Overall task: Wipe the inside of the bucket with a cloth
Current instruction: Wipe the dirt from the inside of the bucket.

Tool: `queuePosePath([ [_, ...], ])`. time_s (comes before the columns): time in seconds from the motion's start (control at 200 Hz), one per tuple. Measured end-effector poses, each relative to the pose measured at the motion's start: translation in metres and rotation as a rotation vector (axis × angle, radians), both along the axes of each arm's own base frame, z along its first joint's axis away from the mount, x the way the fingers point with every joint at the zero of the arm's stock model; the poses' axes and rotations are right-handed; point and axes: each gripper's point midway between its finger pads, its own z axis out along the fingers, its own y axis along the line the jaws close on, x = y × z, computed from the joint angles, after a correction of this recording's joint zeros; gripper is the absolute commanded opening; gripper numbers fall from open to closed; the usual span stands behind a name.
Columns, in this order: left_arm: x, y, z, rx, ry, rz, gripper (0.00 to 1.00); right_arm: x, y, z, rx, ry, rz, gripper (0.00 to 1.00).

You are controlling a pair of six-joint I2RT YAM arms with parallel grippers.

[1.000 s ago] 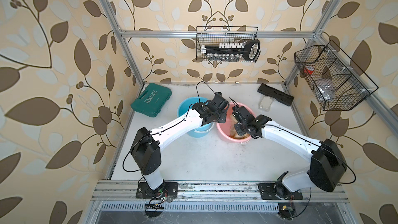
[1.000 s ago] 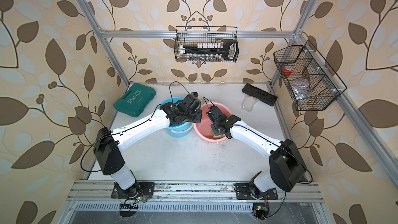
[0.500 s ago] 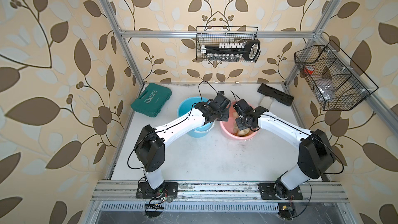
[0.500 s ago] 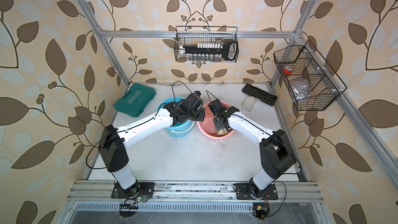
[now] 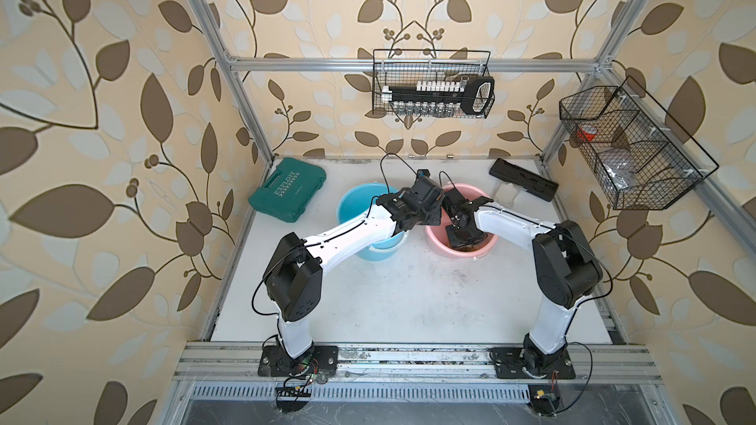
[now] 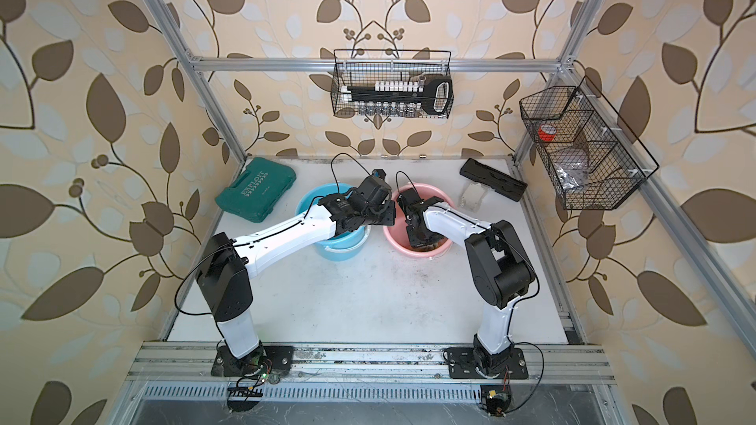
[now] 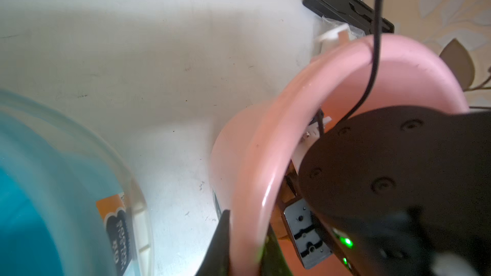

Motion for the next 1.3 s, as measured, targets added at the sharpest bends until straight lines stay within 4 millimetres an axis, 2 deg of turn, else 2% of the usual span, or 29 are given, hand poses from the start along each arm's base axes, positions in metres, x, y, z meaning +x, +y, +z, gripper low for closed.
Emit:
queuePosePath([
  [0.26,0.004,0.001,-0.002,-0.035,-0.011,0.052,0.00,0.004,0.016,-0.010,0.093,0.054,-0.019,0.00],
  [0.365,0.005,0.002,-0.002,-0.032,-0.009,0.061,0.00,0.002,0.036,-0.012,0.229,0.088,-0.008,0.00],
  [0.54,0.005,0.010,-0.006,0.004,-0.009,0.082,0.00,-0.007,0.083,-0.015,0.529,0.136,0.061,0.00],
  [0.73,0.001,0.014,-0.005,0.029,-0.008,0.084,0.00,-0.013,0.095,-0.009,0.702,0.137,0.117,0.00],
  [0.835,-0.005,0.010,-0.004,0.039,-0.006,0.062,0.00,-0.021,0.093,0.002,0.755,0.126,0.131,0.00],
  [0.965,-0.011,0.005,-0.005,0.053,-0.010,0.035,0.00,-0.029,0.086,0.030,0.738,0.069,0.153,0.00],
  [1.13,-0.014,0.003,-0.007,0.074,-0.003,0.015,0.00,-0.028,0.062,0.062,0.567,-0.078,0.166,0.00],
  [1.3,-0.019,0.000,-0.007,0.083,0.004,-0.009,0.00,-0.024,0.034,0.066,0.337,-0.152,0.134,0.00],
])
